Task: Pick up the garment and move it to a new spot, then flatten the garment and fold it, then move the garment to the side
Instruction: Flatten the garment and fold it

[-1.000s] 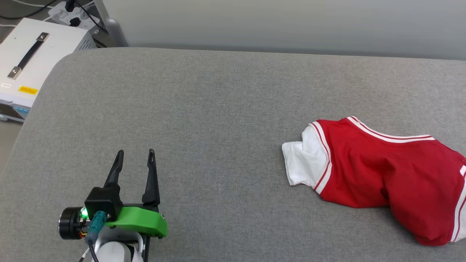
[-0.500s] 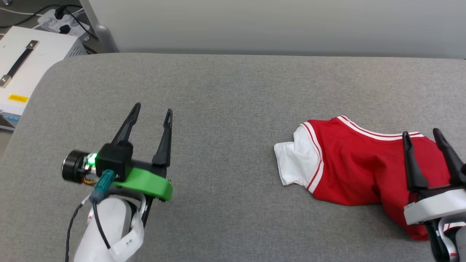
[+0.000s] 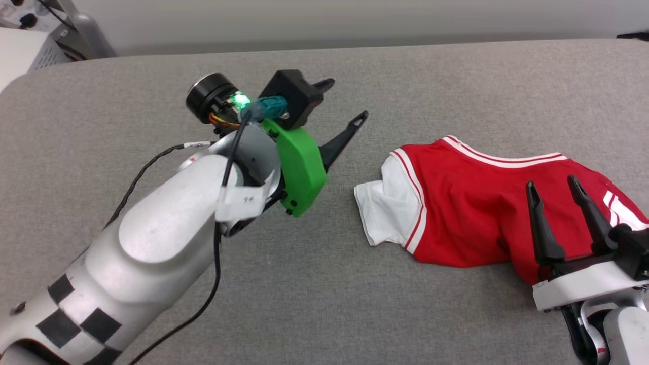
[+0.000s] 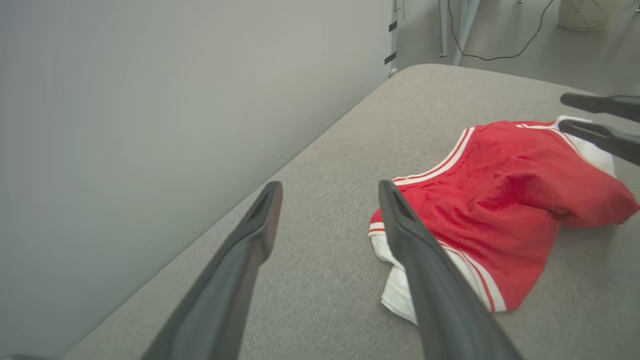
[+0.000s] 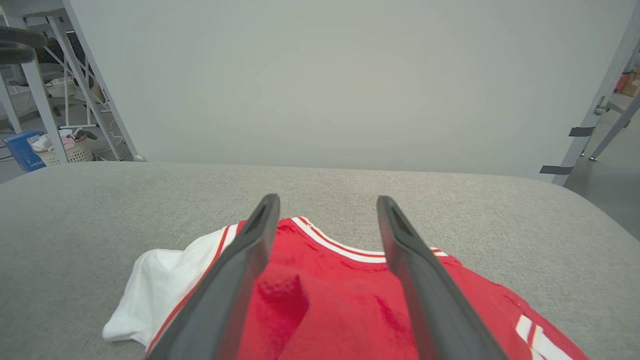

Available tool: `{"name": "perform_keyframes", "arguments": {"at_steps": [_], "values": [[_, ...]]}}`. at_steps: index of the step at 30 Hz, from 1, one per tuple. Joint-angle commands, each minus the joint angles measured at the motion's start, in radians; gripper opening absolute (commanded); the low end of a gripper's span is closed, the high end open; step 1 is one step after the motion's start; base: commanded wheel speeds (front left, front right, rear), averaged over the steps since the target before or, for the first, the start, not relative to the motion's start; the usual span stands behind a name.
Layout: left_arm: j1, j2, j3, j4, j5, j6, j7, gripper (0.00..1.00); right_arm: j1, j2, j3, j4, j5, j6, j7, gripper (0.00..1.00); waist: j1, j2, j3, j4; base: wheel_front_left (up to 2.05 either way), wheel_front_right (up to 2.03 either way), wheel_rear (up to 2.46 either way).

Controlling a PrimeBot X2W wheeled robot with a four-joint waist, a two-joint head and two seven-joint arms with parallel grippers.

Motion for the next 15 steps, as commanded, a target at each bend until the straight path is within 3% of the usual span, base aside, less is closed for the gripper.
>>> {"name": "perform_keyframes", "arguments": {"at_steps": [1,4,5,8,15], "values": [[-0.039,0.01,-0.031,0.001,-0.038,-0.002,0.036,1.0,-0.022,0.002,0.005,0.003,-0.001,-0.001,-0.01,1.0,0.0,0.0,0.039,-0.034,0.0,0.0,0.0],[-0.127,0.028,-0.157,-0.003,-0.148,-0.002,0.172,1.0,-0.047,0.001,0.021,0.009,-0.001,-0.001,-0.016,1.0,0.0,0.0,0.067,-0.054,0.0,0.0,0.0],[-0.192,0.04,-0.259,-0.012,-0.226,-0.002,0.265,1.0,-0.067,0.002,0.03,0.015,-0.003,-0.001,-0.02,1.0,0.0,0.0,0.095,-0.072,0.0,0.0,0.0],[-0.248,0.044,-0.352,-0.027,-0.291,-0.002,0.353,1.0,-0.087,0.004,0.038,0.02,-0.005,-0.001,-0.023,1.0,0.0,0.0,0.126,-0.087,0.0,0.0,0.0],[-0.23,0.017,-0.393,-0.111,-0.258,-0.002,0.573,1.0,-0.142,0.013,0.058,0.023,-0.005,-0.001,-0.026,1.0,0.0,0.0,0.203,-0.127,0.0,0.0,0.0]]}}
